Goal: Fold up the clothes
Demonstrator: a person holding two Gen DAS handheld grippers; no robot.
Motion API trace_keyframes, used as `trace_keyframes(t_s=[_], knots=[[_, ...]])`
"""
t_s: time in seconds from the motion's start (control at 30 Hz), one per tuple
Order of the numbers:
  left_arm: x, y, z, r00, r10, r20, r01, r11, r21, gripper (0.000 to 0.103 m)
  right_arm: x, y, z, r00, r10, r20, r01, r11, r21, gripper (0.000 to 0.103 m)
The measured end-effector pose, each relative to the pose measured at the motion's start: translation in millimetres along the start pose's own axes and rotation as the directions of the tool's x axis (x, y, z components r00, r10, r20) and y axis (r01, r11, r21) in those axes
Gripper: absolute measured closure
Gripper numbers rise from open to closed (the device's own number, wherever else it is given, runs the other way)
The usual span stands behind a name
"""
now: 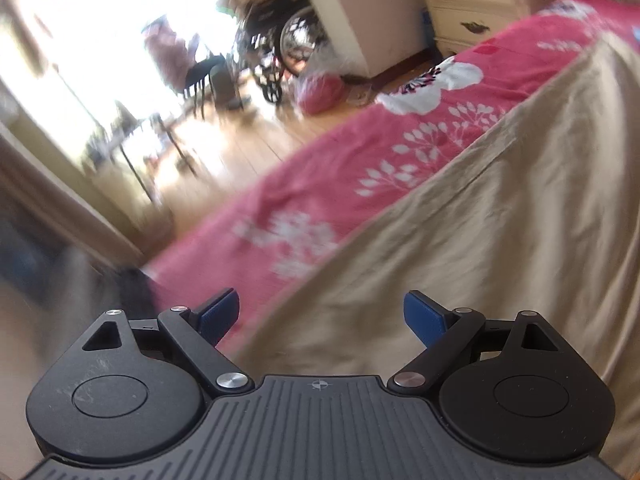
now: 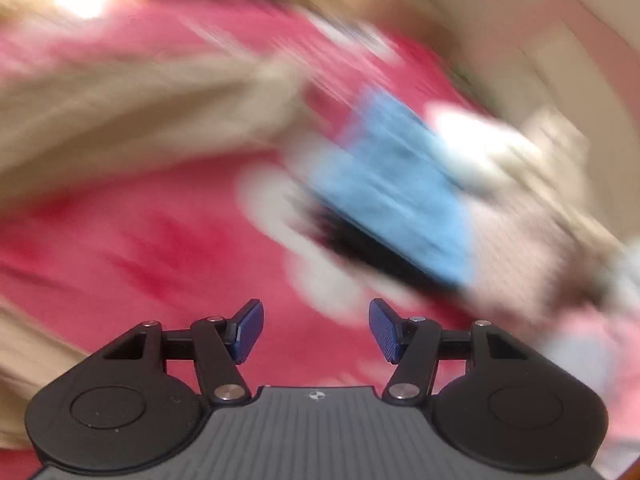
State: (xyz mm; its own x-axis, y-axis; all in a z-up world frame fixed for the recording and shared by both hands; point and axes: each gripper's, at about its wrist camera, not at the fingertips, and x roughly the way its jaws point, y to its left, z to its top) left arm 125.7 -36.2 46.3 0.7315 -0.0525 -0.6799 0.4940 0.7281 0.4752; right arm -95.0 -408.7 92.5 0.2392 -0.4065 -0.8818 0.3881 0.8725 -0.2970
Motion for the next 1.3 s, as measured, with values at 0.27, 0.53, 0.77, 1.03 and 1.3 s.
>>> trace_keyframes(t_s=[0.27, 0.53, 0.77, 1.03, 1.3], knots=[[-45.7, 0.8, -23.2, 0.998, -0.043, 0.049, 0.044, 0.999, -0.026, 0.010, -23.2, 215.9, -33.4, 0.824, 0.566, 0.011, -0.495, 0.730, -0.471, 0.045], [-52.5, -69.2, -43.8, 0.957, -0.245, 0.158, 0.242, 0.970, 0.034, 0.010, 14.5, 219.2, -43.0, 0.749, 0.661, 0.050, -0.617, 0.723, -0.312, 0.058], [-33.1, -121.6, -34.2, 0.905, -0.394, 0.161, 0.387, 0.919, 0.072, 0.023, 86.0, 102.9, -16.9, 0.743, 0.632, 0.220, -0.666, 0.663, 0.343, 0.071], [-28.8, -157.4, -41.1, 0.905, -0.396, 0.156, 0.353, 0.903, 0.244, 0.062, 164.3, 42.1, -8.9, 0.753, 0.581, 0.310, -0.593, 0.395, 0.701, 0.078], [-22.8, -173.9, -42.1, 0.911, -0.387, 0.142, 0.331, 0.892, 0.306, 0.078, 180.1, 50.5, 3.9, 0.761, 0.574, 0.301, -0.567, 0.364, 0.739, 0.078]])
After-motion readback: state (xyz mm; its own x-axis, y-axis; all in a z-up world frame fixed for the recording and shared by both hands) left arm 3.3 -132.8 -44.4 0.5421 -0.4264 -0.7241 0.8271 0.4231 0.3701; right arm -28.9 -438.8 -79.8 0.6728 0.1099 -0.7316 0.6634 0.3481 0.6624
